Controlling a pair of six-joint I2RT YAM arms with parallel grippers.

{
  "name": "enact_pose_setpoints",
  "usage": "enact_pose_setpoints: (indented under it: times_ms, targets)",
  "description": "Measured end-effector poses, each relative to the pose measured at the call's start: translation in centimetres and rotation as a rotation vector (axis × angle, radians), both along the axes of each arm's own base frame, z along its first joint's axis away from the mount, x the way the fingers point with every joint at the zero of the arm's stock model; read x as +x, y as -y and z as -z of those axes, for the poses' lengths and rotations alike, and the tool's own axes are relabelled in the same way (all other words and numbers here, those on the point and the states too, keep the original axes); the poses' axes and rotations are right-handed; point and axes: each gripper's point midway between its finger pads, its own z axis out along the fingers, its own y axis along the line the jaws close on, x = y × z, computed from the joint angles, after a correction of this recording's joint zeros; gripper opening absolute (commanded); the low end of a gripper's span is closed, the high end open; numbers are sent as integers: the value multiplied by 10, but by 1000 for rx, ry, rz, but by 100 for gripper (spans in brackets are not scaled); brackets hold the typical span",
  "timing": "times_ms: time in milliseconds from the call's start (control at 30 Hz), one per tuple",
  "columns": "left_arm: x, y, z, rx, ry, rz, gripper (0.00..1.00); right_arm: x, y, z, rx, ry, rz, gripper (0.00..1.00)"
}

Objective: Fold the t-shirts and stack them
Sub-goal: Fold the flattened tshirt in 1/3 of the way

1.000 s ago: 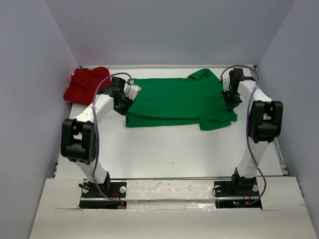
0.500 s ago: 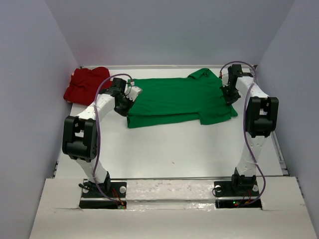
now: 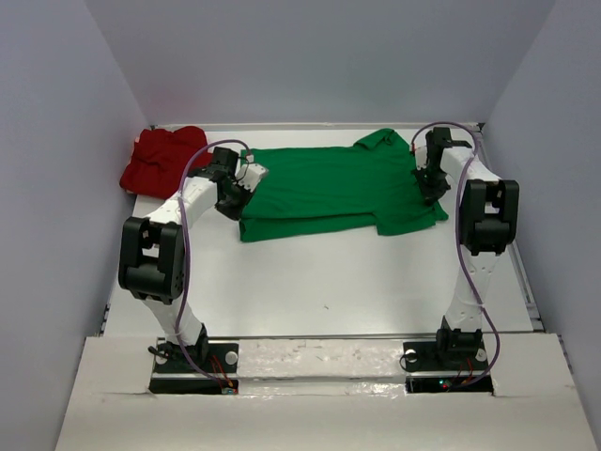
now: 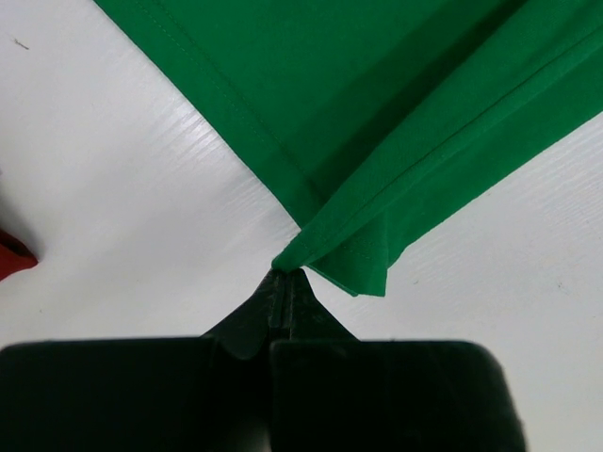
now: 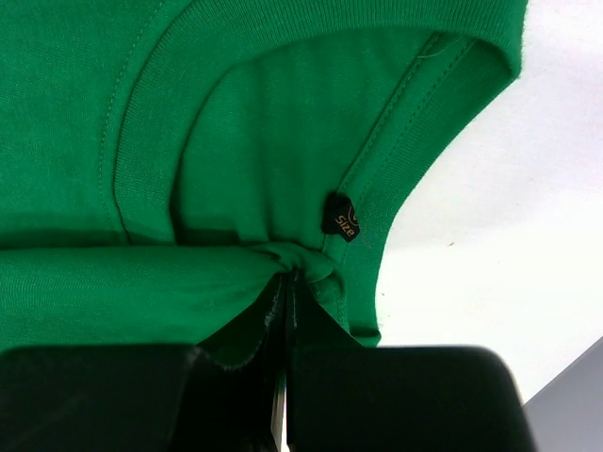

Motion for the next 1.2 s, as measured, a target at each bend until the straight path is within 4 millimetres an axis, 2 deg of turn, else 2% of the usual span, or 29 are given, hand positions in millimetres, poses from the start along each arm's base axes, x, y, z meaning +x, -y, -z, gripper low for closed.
enact_pose_setpoints:
  times_ms: [67,100,133,300,333,367,400,467,500,600,967,1100,1200]
  targets:
    - [0,0,0,0,0,0,0,0,0,0,0,0,0,0]
    - [0,0,0,0,0,0,0,0,0,0,1,0,-1,6]
    - [0,0,0,0,-1,0,0,0,0,0,1,0,-1,7]
    - [0,0,2,1,-4,1,0,2,0,-2,0,5,-4,6]
    - [0,1,3,2,-7,3,0,3,0,-4,0,8,-5,10]
    - [0,1,3,2,-7,3,0,4,0,-5,0,11,-5,19]
    - [-1,2,4,3,-10,7,0,5,0,-6,-1,15,-6,35]
    - [-1,3,5,5,-12,9,0,7,1,-9,-5,21,-10,48]
    - [-1,4,5,6,-12,11,0,8,2,-10,-9,25,-7,58]
    - [-1,5,5,7,-9,14,0,10,4,-13,-19,33,-6,66]
    - [1,6,4,16,2,17,0,26,11,-33,-49,96,8,69]
    - [1,9,4,23,7,24,0,27,11,-51,-49,134,9,69]
    - [2,11,8,29,2,35,0,28,9,-77,-42,192,10,69]
